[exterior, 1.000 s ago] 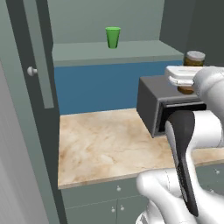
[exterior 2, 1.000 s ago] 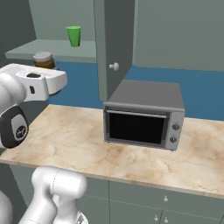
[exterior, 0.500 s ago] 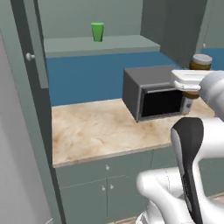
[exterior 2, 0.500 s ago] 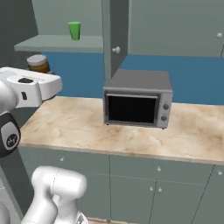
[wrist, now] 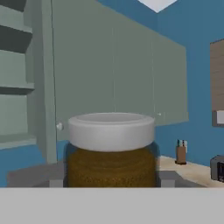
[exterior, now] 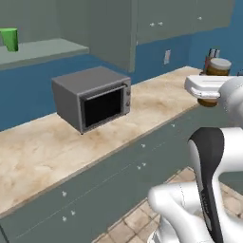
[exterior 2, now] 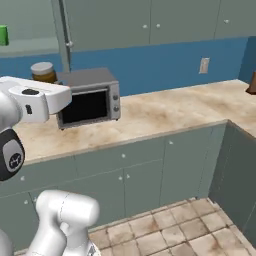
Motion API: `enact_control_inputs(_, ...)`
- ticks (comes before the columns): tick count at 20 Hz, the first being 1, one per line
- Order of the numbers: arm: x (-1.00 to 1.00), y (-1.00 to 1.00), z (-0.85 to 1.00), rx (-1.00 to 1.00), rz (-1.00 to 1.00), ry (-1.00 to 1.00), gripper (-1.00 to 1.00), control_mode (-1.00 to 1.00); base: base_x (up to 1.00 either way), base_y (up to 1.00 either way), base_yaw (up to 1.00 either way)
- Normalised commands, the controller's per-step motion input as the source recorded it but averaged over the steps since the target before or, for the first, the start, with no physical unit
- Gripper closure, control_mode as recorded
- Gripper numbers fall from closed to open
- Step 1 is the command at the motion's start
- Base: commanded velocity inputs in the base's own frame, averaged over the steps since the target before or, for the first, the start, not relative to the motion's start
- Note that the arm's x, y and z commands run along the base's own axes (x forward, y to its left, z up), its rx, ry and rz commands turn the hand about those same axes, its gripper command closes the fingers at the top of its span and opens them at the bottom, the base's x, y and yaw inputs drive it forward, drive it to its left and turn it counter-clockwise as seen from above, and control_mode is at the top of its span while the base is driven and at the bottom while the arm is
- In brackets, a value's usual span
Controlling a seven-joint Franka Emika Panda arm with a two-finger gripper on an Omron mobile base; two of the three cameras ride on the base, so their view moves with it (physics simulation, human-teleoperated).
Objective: Take the cinnamon bottle from the cabinet and place it on the dining table, next to the plate with the cupcake. Then take the chocolate from the dining counter and place it on the cupcake plate.
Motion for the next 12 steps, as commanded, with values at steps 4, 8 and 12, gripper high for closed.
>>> enact_control_inputs(4,0.0,0.0,0.0,0.0,0.0,0.0,1.0,1.0,-0.09,-0.13,-0.86)
enact_control_inputs(8,0.0,0.0,0.0,0.0,0.0,0.0,1.0,1.0,0.0,-0.01,-0.94)
enact_control_inputs(12,0.0,0.0,0.0,0.0,0.0,0.0,1.0,1.0,0.0,0.0,-0.98)
